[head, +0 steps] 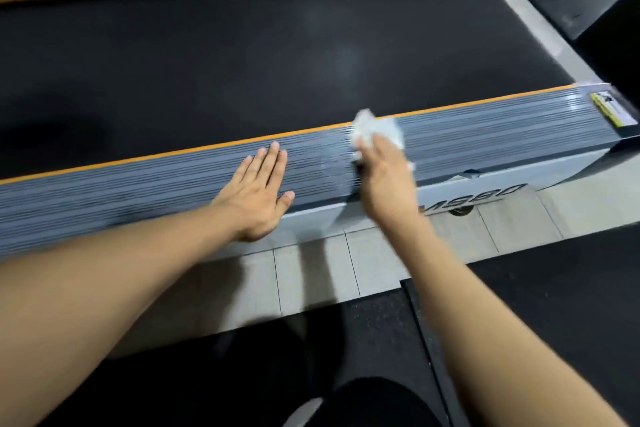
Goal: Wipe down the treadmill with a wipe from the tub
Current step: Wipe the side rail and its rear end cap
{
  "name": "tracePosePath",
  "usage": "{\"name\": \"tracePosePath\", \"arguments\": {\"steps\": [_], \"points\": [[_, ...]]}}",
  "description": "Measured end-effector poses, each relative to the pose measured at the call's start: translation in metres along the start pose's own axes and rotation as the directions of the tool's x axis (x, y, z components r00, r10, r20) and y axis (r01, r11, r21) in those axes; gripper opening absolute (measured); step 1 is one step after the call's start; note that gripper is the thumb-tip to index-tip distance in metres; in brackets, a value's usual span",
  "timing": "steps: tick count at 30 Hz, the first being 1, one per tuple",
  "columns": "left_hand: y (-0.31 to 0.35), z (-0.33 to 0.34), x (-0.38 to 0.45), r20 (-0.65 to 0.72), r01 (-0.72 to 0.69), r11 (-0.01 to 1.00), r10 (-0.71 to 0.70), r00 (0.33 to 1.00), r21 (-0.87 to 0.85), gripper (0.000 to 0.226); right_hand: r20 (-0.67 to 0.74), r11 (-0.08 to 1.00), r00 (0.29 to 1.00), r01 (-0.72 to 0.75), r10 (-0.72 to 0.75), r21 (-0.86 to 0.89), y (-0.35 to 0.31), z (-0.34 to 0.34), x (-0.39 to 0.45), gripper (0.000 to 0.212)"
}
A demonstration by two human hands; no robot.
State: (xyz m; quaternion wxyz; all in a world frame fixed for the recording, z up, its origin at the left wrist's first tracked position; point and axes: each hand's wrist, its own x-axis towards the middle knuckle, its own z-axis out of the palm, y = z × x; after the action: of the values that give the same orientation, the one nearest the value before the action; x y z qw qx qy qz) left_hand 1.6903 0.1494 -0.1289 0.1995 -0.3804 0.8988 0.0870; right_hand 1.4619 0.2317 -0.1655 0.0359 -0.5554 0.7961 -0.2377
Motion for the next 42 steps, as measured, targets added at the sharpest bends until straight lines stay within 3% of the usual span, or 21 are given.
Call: {"name": "tracePosePath", "arguments": {"steps": [2,5,8,11,13,16,18,21,23,26,30,32,34,37,39,42], "points": [[0.000,-0.005,-0.001,0.035,0.009,1.000,-0.009,0.999,0.012,0.071,0.045,0.976,0.979,0.195,-0.201,0.099,-0.047,0.024,-0.023,0.044],[0.000,-0.009,0.003,0.060,0.009,1.000,-0.010,0.998,0.023,0.073,0.133,0.944,0.937,0.307,-0.322,0.120,-0.056,0.022,-0.040,0.052],[0.000,-0.012,0.001,0.086,0.012,1.000,-0.013,0.996,0.019,0.072,0.066,0.990,0.989,0.132,-0.135,0.043,0.005,-0.007,-0.034,0.054],[0.001,-0.015,0.003,0.113,0.012,1.000,-0.013,0.993,0.011,0.072,0.012,0.995,0.997,-0.075,0.076,-0.062,0.064,-0.043,-0.035,0.055],[0.001,-0.014,0.002,0.110,0.019,1.000,-0.021,0.994,0.015,0.072,-0.004,0.993,0.996,-0.094,0.094,-0.070,0.061,-0.048,-0.036,0.054],[0.000,-0.011,0.002,0.082,0.013,1.000,-0.013,0.997,-0.001,0.071,0.061,0.993,0.992,0.107,-0.110,0.047,0.014,-0.026,-0.045,0.054],[-0.001,-0.006,0.003,0.035,0.018,1.000,-0.018,0.999,-0.018,0.072,0.141,0.948,0.939,0.302,-0.314,0.101,-0.022,-0.009,-0.058,0.053],[0.006,0.002,-0.003,-0.075,0.043,0.997,-0.047,0.996,-0.061,0.071,0.180,0.909,0.892,0.400,-0.415,0.115,-0.025,-0.010,-0.058,0.053],[0.015,0.009,-0.005,-0.169,0.072,0.991,-0.090,0.981,-0.112,0.070,0.159,0.951,0.938,0.298,-0.308,0.085,0.008,-0.024,-0.053,0.055],[0.029,0.015,-0.002,-0.274,0.093,0.979,-0.142,0.951,-0.184,0.070,-0.005,1.000,1.000,0.026,-0.026,-0.015,0.087,-0.057,-0.047,0.059],[0.048,0.011,0.015,-0.351,-0.085,0.986,0.029,0.936,-0.144,0.067,-0.033,0.975,0.982,-0.189,0.187,-0.115,0.128,-0.085,-0.033,0.058],[0.065,0.002,0.029,-0.343,-0.159,0.980,0.110,0.933,-0.117,0.067,-0.028,0.989,0.991,-0.134,0.133,-0.064,0.109,-0.072,-0.035,0.058],[0.086,-0.006,0.046,-0.347,-0.192,0.976,0.147,0.926,-0.100,0.068,0.027,0.997,0.997,0.070,-0.071,0.017,0.081,-0.054,-0.042,0.056],[0.113,-0.012,0.065,-0.355,-0.185,0.977,0.138,0.924,-0.101,0.068,0.144,0.948,0.937,0.311,-0.317,0.062,0.077,-0.051,-0.040,0.050],[0.124,-0.010,0.070,-0.372,-0.193,0.976,0.142,0.917,-0.101,0.069,0.164,0.960,0.946,0.271,-0.280,0.074,0.102,-0.063,-0.025,0.052],[0.130,-0.006,0.073,-0.398,-0.231,0.970,0.183,0.899,-0.076,0.072,0.000,1.000,1.000,-0.026,0.026,-0.010,0.161,-0.090,0.006,0.047]]}}
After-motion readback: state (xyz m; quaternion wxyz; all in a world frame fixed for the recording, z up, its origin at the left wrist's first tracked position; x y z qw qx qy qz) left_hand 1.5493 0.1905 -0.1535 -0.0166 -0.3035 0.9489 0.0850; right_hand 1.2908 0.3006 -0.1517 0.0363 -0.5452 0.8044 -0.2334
